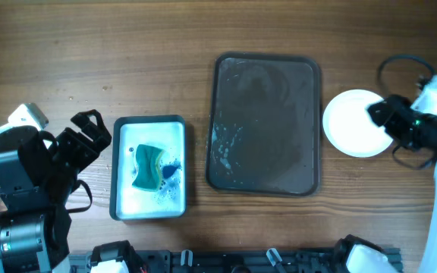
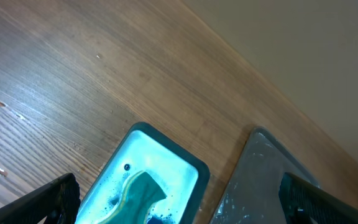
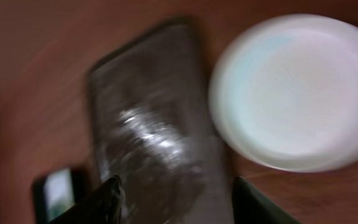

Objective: Clean dirty plates on tray and stack at the side

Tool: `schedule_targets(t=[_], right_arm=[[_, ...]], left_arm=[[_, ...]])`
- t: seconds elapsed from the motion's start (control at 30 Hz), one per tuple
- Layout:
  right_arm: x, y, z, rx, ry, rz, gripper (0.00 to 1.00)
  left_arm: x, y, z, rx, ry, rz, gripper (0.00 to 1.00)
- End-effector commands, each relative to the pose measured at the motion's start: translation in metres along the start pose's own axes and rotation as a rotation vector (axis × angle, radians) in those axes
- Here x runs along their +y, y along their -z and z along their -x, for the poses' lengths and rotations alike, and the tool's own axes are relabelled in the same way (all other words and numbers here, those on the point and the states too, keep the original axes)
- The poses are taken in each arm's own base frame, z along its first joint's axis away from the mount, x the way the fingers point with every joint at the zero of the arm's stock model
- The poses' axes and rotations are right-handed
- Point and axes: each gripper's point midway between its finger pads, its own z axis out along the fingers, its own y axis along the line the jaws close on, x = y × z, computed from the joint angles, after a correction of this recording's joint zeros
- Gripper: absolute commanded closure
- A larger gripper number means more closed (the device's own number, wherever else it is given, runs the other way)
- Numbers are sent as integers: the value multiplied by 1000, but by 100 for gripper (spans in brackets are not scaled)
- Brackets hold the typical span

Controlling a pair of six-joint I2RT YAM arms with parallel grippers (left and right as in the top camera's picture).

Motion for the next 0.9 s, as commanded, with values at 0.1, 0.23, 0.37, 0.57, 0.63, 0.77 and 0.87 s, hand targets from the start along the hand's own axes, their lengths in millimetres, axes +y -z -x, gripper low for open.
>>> schedule_targets(t=[0.1,0.23,0.37,0.57,0.63,0.77,0.87], right_arm=[[124,77,-62,-53,305,414,0],[123,95,-72,-100,221,387,0],[96,94,-64,-185,300,198,0],[84,81,-39,-410,400,130,0],[86,74,-41,-481,441,163,0],[76,56,-66,-574,500,224,0],[59,40,-78,-667,518,230,0]], left_arm=[[0,4,7,-26,2,7,0],[0,4,7,-26,2,7,0],[0,4,7,-26,2,7,0],[0,4,7,-26,2,6,0],[0,4,7,-26,2,7,0],[0,4,7,-26,2,7,0],[0,4,7,-26,2,7,0]])
